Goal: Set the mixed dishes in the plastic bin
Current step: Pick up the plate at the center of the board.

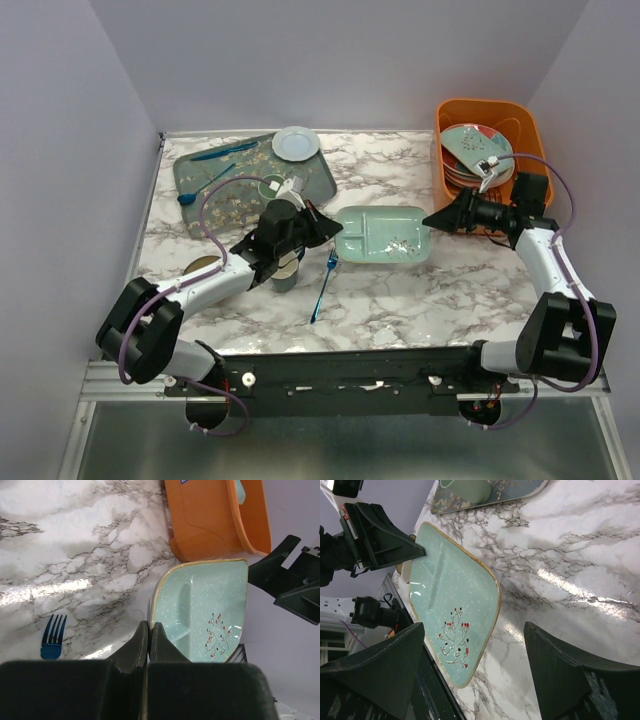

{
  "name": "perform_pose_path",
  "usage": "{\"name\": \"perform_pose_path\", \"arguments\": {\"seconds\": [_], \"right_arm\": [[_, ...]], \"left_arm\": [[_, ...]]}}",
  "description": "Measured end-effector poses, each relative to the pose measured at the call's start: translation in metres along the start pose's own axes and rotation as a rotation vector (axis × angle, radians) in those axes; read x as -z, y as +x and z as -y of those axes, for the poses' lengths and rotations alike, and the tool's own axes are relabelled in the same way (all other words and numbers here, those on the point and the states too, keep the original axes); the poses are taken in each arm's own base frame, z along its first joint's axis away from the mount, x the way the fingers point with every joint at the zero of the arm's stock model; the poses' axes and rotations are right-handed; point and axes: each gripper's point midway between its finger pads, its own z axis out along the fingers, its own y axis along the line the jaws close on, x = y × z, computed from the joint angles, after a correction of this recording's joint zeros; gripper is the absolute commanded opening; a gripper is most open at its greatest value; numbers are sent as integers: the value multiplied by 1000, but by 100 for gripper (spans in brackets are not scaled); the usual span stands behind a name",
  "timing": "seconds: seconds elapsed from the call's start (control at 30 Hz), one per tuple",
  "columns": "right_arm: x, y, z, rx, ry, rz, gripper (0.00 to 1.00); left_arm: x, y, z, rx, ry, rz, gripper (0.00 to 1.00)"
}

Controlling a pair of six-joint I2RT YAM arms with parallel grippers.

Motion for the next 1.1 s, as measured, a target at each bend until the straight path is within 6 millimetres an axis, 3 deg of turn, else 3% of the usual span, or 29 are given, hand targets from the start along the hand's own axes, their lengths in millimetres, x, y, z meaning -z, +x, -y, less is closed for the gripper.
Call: {"name": "perform_pose_path", "arguments": {"seconds": [0.17, 0.33, 0.53, 0.67, 0.77, 0.9, 1.0, 1.03, 1.1], "right_arm": [[-5, 8, 4, -30, 7, -28, 83], [-11, 14, 6, -53, 1, -50, 70], [-16, 21, 10, -93, -4, -74, 49], [-17, 21, 8, -97, -12, -78, 22], [-17, 20, 7, -105, -16, -79, 7], [-16, 17, 10, -137, 7, -73, 1], [-16, 17, 11, -148, 12, -71, 0], [-16, 16, 10, -151, 11, -70, 0], [-14, 15, 10, -158, 8, -65, 0]], "left_arm": [[0, 6, 6, -1, 12, -13, 0], [-1, 5, 15, -3, 31, -12, 0], [-1, 1, 27, -6, 58, -1, 0], [-3, -1, 31, -9, 66, 2, 0], [-4, 0, 30, -12, 62, 0, 0], [-4, 1, 35, -28, 75, -1, 0], [-4, 0, 37, -37, 82, 3, 11], [-4, -1, 38, -40, 85, 6, 28], [-4, -2, 40, -43, 93, 9, 47]]}}
